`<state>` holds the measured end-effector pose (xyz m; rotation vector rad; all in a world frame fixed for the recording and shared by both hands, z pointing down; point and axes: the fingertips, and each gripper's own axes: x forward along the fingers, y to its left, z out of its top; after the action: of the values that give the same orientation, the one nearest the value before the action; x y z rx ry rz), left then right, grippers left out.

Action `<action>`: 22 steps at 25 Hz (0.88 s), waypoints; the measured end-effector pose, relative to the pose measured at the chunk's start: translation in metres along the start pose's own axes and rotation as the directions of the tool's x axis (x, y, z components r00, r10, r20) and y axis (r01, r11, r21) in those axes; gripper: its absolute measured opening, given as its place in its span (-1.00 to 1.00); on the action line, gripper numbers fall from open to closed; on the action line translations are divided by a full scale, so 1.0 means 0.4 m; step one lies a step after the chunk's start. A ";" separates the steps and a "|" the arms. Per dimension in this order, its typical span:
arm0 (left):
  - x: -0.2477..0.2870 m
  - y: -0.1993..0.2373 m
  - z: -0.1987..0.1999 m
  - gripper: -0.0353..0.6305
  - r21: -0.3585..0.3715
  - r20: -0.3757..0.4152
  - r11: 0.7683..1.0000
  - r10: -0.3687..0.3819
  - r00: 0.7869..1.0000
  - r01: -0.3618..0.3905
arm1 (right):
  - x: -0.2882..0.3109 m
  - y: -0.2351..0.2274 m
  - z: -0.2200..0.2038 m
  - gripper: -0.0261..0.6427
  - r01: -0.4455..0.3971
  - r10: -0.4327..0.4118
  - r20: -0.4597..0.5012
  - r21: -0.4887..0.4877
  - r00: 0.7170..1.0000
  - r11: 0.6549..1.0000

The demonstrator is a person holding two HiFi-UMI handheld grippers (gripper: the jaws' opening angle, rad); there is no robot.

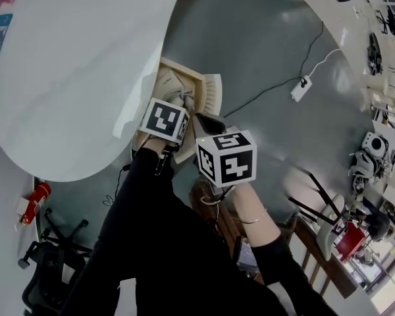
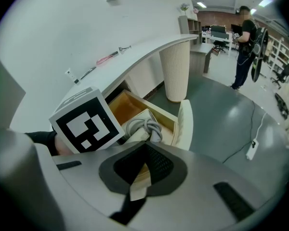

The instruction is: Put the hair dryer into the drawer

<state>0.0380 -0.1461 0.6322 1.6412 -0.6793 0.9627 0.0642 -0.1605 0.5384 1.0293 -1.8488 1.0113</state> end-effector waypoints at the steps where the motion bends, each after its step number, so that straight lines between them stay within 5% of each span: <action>1: 0.003 0.000 -0.001 -0.55 -0.002 -0.008 1.000 0.002 1.000 -0.002 | 0.004 -0.002 -0.003 -0.92 0.002 -0.002 -0.008 0.002 1.000 1.000; 22: 0.064 0.037 -0.040 -0.55 -0.034 -0.227 0.994 0.097 0.969 -0.108 | 0.012 -0.025 -0.016 -0.92 0.045 -0.045 -0.010 0.058 0.999 0.997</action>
<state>0.0350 -0.1338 0.6634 1.4406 -0.6306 1.1797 0.0729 -0.1599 0.5478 1.0944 -1.7905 1.0471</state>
